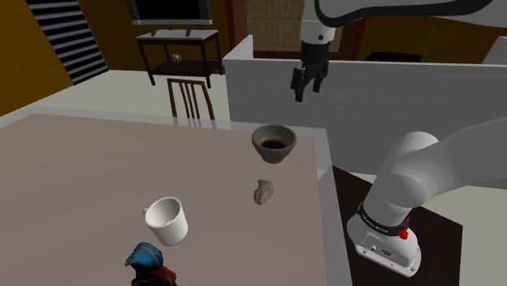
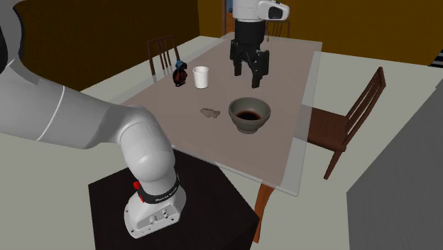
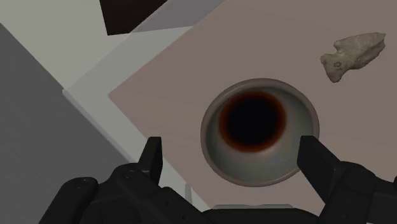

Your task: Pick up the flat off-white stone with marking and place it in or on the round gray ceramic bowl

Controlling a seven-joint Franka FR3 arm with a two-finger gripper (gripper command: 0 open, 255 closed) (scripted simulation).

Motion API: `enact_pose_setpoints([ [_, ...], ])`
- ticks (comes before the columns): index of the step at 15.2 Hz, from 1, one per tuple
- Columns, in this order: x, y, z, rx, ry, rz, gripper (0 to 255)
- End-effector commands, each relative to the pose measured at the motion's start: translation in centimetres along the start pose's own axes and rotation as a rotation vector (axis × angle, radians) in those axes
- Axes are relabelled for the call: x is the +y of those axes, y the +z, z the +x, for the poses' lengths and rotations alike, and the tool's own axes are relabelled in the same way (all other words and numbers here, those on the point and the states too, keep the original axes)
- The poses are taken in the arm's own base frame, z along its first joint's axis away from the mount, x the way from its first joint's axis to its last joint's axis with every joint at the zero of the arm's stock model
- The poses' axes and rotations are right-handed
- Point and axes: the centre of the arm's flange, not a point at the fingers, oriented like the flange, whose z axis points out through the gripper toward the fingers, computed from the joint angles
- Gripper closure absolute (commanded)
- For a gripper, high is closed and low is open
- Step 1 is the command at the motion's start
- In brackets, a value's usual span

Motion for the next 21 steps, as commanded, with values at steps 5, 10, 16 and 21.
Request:
enact_pose_setpoints([
  [5, -2.7, 3.9, -1.6, -0.010, 0.161, 0.025, 0],
  [10, -6.6, 8.6, -3.0, -0.023, 0.363, 0.055, 0],
  [16, -11.7, 14.1, -3.6, -0.039, 0.605, 0.092, 0],
  [21, -16.1, 18.6, -3.3, -0.052, 0.806, 0.123, 0],
])
